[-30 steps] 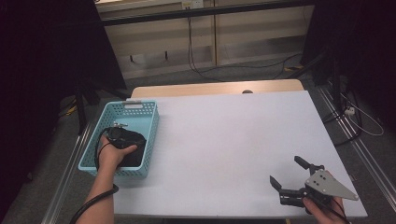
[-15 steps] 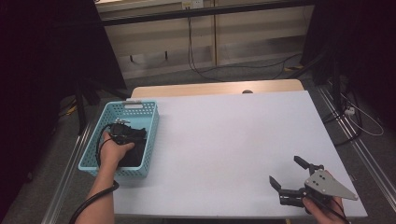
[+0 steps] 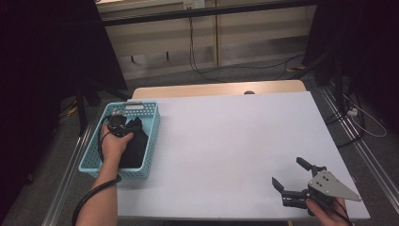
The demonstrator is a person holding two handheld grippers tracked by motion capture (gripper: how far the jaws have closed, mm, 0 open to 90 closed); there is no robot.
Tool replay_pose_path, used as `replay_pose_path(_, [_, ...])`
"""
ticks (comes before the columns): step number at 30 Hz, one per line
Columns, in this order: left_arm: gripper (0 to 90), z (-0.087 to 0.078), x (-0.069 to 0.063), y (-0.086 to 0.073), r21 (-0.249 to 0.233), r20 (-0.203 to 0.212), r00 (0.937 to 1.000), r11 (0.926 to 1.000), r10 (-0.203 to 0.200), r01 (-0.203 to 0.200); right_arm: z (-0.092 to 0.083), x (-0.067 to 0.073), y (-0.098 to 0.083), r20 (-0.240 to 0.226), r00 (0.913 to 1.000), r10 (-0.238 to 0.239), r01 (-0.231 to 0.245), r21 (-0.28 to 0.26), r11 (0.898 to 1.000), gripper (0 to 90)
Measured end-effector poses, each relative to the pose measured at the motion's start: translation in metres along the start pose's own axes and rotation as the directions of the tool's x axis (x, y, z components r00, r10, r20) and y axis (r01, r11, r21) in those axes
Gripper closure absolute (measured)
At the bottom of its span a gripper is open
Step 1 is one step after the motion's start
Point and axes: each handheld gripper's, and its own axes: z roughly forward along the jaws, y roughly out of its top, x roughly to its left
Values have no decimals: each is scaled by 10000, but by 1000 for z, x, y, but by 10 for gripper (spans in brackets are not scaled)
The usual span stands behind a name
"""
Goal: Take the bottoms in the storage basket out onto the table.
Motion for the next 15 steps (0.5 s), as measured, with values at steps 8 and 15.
replay_pose_path(8, [125, -23, -2, 4, 74, -505, 9949, 9962, 868, -865, -1, -1, -1, 17, 10000, 75, -75, 52, 10000, 0])
replay_pose_path(15, [79, -26, -13, -14, 909, -476, 9979, 9950, 448, -403, 1, 2, 1, -36, 10000, -35, 35, 30, 10000, 0])
